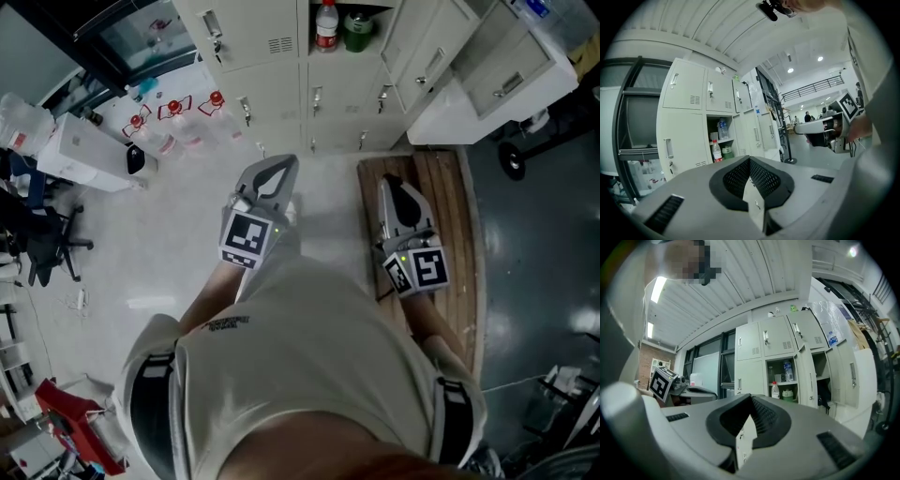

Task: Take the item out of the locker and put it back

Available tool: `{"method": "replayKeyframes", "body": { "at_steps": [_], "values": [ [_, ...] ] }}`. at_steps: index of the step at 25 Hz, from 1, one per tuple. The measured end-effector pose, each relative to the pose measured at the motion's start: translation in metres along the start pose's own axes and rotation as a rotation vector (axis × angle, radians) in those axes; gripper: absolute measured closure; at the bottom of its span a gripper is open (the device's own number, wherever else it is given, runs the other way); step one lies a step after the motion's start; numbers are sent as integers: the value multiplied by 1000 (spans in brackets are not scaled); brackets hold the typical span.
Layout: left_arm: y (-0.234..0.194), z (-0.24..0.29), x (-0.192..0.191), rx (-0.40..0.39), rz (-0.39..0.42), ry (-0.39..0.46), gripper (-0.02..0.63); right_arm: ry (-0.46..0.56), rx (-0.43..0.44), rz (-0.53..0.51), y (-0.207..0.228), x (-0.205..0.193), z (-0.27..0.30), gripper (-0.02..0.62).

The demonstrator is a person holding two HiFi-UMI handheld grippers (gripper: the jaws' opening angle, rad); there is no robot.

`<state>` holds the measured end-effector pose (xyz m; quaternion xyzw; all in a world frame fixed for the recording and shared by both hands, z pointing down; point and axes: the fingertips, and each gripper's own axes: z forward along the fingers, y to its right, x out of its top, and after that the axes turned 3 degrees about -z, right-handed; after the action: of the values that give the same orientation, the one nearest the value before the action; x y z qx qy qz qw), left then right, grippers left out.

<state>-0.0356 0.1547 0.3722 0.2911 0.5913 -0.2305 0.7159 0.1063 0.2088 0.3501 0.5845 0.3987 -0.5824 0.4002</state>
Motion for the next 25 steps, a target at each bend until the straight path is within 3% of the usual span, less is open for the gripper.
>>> {"method": "replayKeyframes", "body": {
  "at_steps": [25],
  "values": [
    [-169,149,8,-73,-28,34,594,-55,-50,17,60,0,213,592]
  ]
}}
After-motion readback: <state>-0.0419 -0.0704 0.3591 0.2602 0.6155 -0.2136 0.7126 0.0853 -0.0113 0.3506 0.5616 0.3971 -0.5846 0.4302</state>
